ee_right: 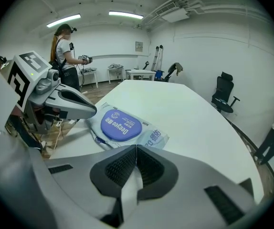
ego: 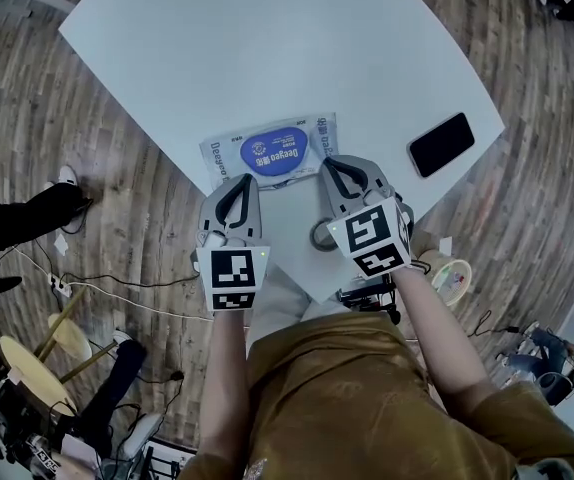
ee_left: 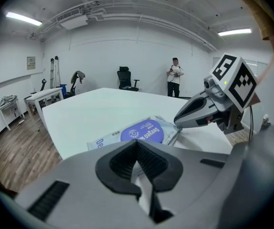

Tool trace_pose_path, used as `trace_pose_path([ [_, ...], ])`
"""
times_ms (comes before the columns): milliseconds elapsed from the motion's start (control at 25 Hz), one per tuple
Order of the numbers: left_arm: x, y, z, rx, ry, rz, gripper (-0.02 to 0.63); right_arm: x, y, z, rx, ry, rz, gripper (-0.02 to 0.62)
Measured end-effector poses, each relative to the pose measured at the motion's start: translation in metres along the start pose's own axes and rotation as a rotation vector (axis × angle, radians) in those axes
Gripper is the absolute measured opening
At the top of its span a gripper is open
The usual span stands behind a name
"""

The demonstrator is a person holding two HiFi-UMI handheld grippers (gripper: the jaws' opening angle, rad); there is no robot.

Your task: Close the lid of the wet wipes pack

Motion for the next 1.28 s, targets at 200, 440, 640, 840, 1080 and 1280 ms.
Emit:
trace_pose_path([
  [200, -0.008, -0.001, 0.014, -0.012, -0.008, -0.011, -0.003, 0.007, 0.004, 0.015, -0.01, 0.009, 0.004, 0.009],
  [440, -0.016, -0.003, 0.027, -0.031, -0.02, -0.025, -0.003, 0.011, 0.007, 0.029, -0.029, 0.026, 0.002, 0.009],
  [640, -0.019, -0.007, 0.038, -0.049, -0.038, -0.017, -0.003, 0.014, 0.007, 0.039, -0.042, 0.029, -0.004, 0.009],
  [840, -0.019, -0.016, 0.049, -0.079, -0.053, -0.025, -0.003, 0.017, 0.002, 0.05, -0.071, 0.039, -0.007, 0.009],
  [1080, -0.013, -0.029, 0.064, -0.142, -0.089, -0.031, -0.003, 0.019, -0.011, 0.061, -0.13, 0.049, -0.014, 0.009],
  [1280, -0.014, -0.035, 0.075, -0.167, -0.089, -0.033, -0.003, 0.021, -0.018, 0.075, -0.158, 0.069, -0.023, 0.009],
])
Point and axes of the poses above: the fingertips, and each gripper's own axes: z backward along the fingers, x to its left, y out of its underside, the point moved 3 cm from there along z, backward along the fingers
